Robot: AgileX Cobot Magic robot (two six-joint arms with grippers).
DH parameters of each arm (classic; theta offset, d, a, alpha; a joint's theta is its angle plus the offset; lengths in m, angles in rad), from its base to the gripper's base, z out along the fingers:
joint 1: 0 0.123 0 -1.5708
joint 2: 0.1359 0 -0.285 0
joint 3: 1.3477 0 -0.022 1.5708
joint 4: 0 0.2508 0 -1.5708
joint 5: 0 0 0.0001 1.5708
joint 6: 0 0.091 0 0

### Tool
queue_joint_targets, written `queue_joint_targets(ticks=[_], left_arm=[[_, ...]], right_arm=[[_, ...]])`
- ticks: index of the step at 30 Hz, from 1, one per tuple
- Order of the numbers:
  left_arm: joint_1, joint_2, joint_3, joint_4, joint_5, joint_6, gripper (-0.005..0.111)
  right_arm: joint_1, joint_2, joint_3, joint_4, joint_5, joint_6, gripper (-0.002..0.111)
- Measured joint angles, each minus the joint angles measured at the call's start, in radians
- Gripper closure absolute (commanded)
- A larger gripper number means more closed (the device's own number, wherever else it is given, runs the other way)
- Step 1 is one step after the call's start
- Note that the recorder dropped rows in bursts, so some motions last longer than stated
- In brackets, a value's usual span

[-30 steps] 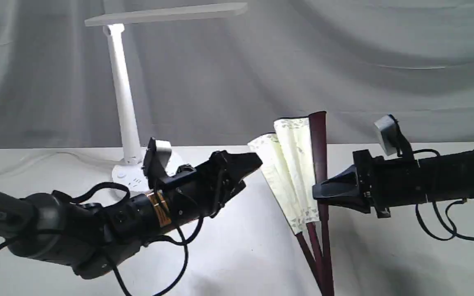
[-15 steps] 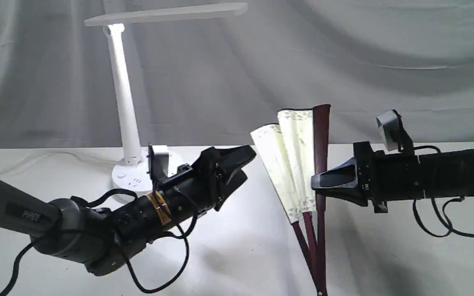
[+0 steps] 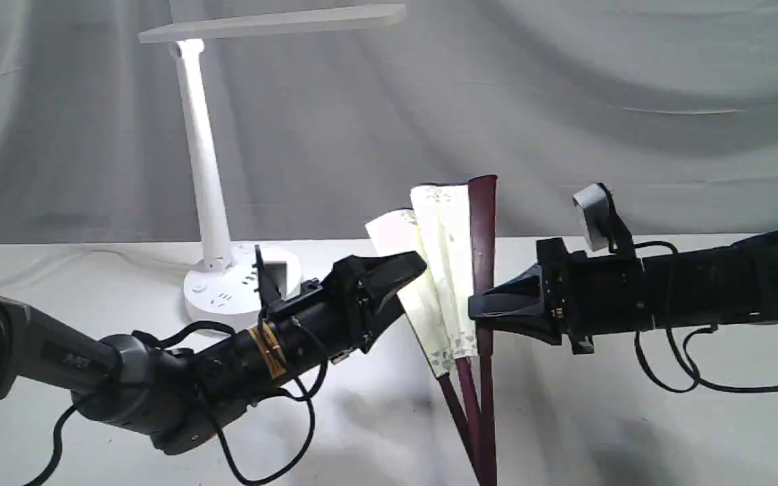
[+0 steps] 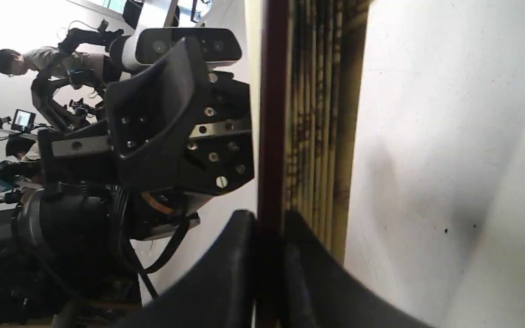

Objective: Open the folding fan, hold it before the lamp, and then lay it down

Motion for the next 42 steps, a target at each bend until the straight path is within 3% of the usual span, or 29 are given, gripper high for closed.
queue_joint_targets(ticks=[13, 20, 22, 42], left_arm=[[0.000, 0.016, -0.002, -0.024, -0.006, -0.005, 0.055], [0.001, 0.016, -0.005, -0.027, -0.011, -0.007, 0.081], [0.005, 0.016, -0.005, -0.023, -0.011, -0.009, 0.083], [0.042, 0.016, -0.005, 0.021, -0.013, -0.029, 0.083]], right_arm=[[0.028, 0.000, 0.001, 0.007, 0.000, -0.002, 0.108], [0.030, 0.000, 0.001, 0.010, 0.000, -0.002, 0.108], [0.030, 0.000, 0.001, 0.010, 0.000, -0.002, 0.108], [0.030, -0.005, 0.001, 0.011, 0.000, -0.002, 0.108]])
